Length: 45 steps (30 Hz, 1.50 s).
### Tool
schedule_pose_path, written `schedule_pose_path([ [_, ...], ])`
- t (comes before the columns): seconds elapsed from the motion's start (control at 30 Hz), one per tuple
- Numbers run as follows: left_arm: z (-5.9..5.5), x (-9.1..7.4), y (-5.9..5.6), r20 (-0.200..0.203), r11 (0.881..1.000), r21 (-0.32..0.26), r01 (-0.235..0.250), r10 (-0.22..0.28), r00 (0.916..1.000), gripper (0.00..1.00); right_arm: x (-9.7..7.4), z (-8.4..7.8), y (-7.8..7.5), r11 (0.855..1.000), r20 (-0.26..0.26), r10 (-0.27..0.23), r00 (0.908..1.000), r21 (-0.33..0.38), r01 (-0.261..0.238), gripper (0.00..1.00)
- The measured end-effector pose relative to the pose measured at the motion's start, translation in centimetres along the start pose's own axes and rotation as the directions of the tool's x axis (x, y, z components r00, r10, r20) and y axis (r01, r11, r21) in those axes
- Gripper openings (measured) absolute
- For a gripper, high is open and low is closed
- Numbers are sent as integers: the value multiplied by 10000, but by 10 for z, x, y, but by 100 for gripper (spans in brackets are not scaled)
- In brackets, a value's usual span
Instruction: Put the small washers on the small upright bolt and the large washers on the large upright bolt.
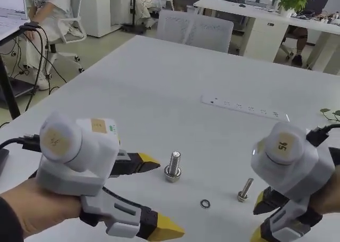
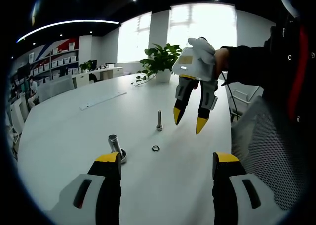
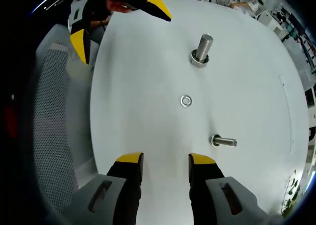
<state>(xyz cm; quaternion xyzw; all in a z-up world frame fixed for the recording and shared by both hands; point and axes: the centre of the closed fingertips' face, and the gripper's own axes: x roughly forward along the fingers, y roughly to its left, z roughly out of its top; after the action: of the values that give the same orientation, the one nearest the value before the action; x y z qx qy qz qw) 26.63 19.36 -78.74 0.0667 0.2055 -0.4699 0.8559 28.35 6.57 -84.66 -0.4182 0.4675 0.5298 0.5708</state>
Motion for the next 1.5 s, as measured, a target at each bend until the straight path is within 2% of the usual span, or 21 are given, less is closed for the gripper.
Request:
schedule_pose_path([
  [0.2,1,-1,1,44,10000,8,-45,45,10000,75,1,22,1,9992,156,18,9999,-398,-12,37],
  [0.53,0,-2,1,56,10000,2,-86,86,9999,75,7,52,-12,9953,257,-142,9996,-953,166,36],
  [0.9,0,-2,1,68,10000,-38,-75,75,9999,75,30,63,-24,9936,-52,-112,9999,-1129,105,33],
  [1.17,-1,-4,1,94,9999,-54,-87,88,9999,75,38,75,-32,9927,-132,-168,9998,-1194,151,33],
  [1.5,0,-5,1,133,9999,-74,-105,106,9999,75,48,69,-34,9909,-547,-107,9984,-1342,33,33],
])
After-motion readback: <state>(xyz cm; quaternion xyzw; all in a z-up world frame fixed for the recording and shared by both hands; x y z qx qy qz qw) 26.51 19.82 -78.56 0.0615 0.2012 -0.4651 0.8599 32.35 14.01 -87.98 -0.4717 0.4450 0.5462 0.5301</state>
